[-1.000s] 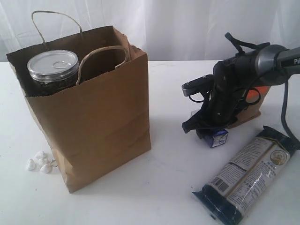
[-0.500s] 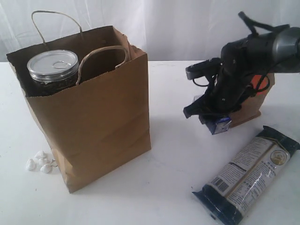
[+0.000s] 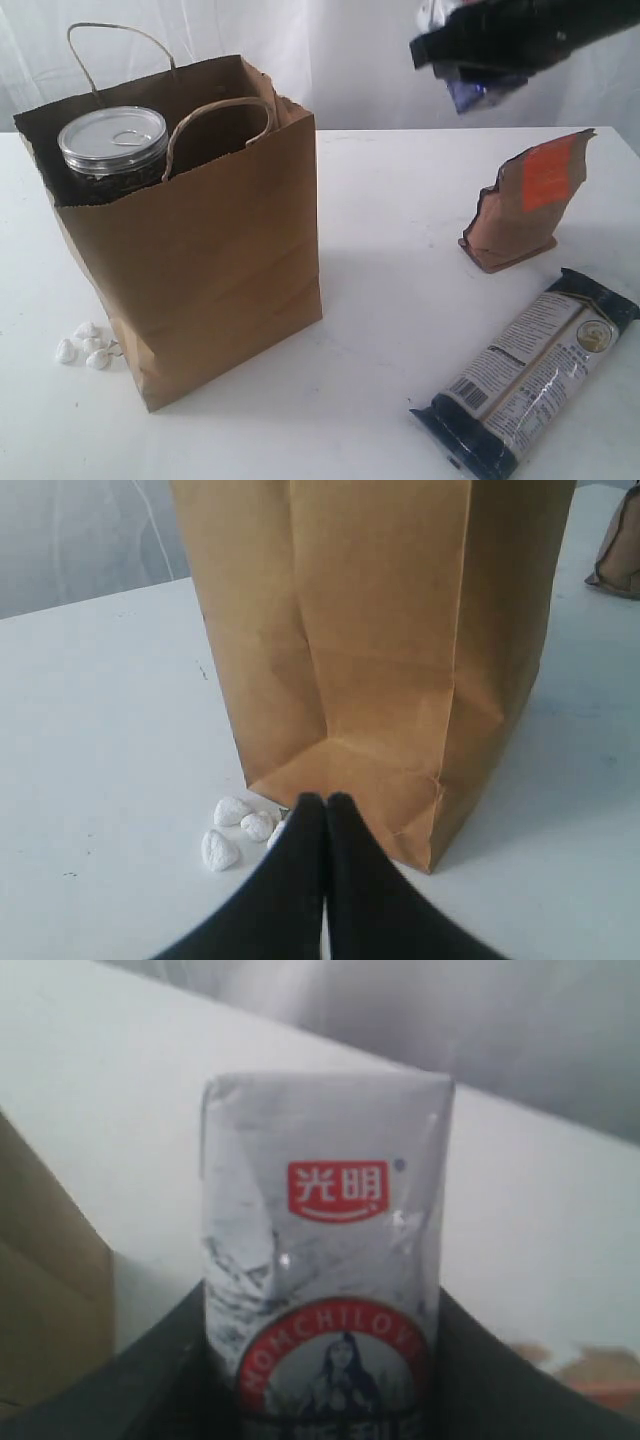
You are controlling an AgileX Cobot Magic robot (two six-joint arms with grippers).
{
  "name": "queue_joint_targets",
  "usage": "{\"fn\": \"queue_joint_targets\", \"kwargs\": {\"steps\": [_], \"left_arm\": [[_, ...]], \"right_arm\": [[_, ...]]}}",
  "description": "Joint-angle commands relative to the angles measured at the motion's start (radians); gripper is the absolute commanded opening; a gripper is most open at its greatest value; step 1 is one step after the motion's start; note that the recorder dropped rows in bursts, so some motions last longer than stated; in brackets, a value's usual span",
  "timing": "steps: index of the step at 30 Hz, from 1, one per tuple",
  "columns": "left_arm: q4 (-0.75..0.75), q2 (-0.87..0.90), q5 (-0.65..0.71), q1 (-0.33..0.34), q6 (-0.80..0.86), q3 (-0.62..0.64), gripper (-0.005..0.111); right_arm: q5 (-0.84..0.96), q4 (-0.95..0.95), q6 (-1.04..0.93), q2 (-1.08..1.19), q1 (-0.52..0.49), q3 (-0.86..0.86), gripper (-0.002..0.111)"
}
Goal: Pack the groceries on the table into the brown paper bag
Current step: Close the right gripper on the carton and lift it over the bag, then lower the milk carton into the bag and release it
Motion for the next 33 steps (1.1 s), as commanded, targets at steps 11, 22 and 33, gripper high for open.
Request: {"fn": "queue_joint_targets", "kwargs": {"steps": [11, 22, 33], "left_arm": [[0.004, -0.006, 0.005, -0.006, -0.007, 0.004, 0.0], [0.004, -0.006, 0.005, -0.006, -0.007, 0.004, 0.0], [0.004, -0.006, 0.005, -0.006, -0.007, 0.004, 0.0]], "right_arm": [[-0.023, 0.155, -0.229, 0.021, 0.244, -0.281, 0.0], [0.124, 0.187, -0.229, 0.212, 0.288, -0.376, 0.0], [0.211, 0.316, -0.277, 0.309, 0.288, -0.506, 0.0]]}}
